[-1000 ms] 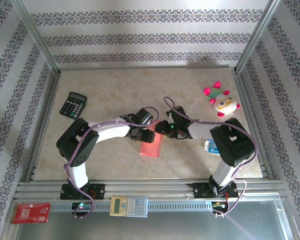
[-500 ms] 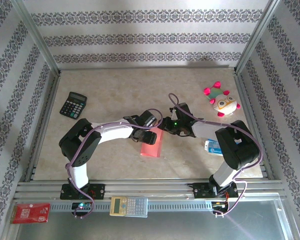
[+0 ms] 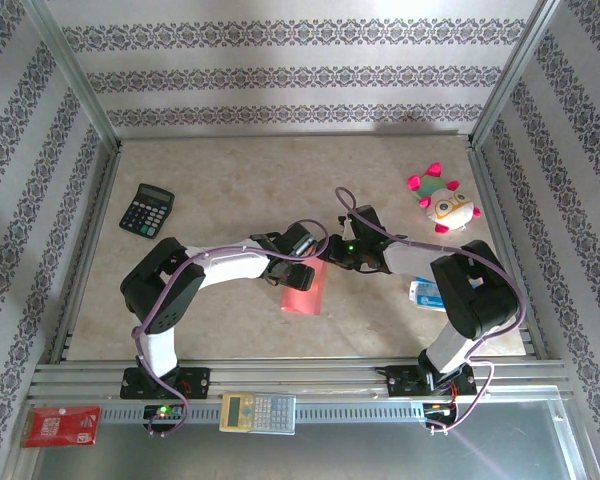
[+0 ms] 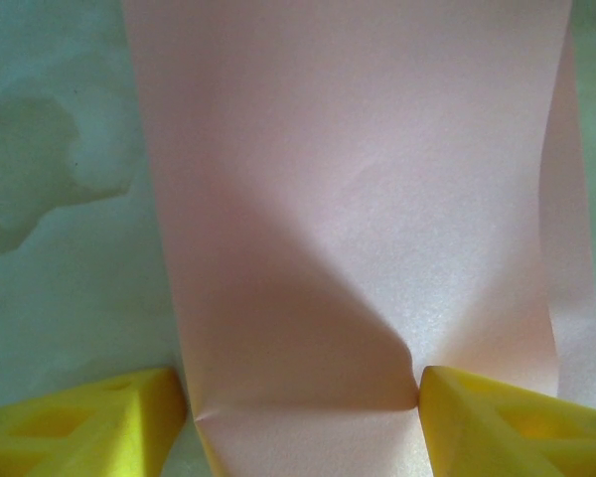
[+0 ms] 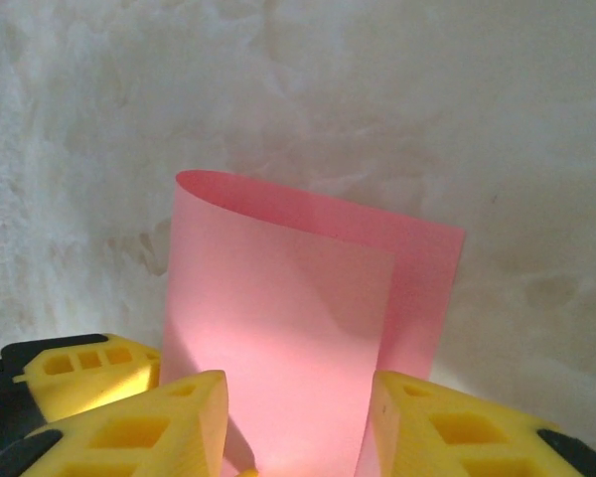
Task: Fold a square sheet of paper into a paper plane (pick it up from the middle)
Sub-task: First fold in half a square sheet of paper at the center of the table.
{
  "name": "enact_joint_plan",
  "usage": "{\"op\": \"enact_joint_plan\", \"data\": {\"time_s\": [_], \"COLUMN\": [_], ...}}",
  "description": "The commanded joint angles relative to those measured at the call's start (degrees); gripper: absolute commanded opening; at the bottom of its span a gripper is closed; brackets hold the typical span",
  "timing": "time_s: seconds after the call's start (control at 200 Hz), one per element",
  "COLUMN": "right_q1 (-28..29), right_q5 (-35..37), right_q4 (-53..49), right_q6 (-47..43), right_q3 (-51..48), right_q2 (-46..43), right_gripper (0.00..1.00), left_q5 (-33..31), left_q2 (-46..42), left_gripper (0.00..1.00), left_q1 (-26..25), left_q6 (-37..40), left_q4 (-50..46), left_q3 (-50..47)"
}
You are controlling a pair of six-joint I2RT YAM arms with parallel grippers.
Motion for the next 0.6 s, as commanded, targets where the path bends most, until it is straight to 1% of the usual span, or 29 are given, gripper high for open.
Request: {"op": "enact_joint_plan", "data": {"time_s": [0.0, 0.305, 0.385, 0.525, 0.6], "right_q1": [1.10, 1.91, 1.91, 1.60, 1.30], "right_q5": [-0.98, -1.94, -2.08, -1.62, -1.77], "right_q4": [-0.79, 0.60, 0.86, 0.86, 1.55], "right_q6": [-1.02, -0.66, -0.76, -1.35, -1.62], "right_q3": [1.47, 2.61, 2.65, 2.47, 2.10], "right_q2": [1.95, 5.15, 5.53, 5.12, 4.76], "right_gripper": [0.43, 0.41, 0.38, 0.36, 0.33], "left_q5": [-0.99, -0.43, -0.37, -0.52, -0.48], "left_q2": [3.78, 3.32, 3.07, 2.47, 2.14], "left_gripper": [0.67, 0.68, 0.67, 0.68, 0.67], "left_q1": [0.32, 0.32, 0.32, 0.32, 0.32], "left_q6": [-0.88, -1.18, -1.19, -1.28, -1.45], "left_q4": [-2.96, -2.50, -2.48, -2.31, -2.31], "left_q3": [-2.46, -2.39, -2.25, -2.07, -2.07]}}
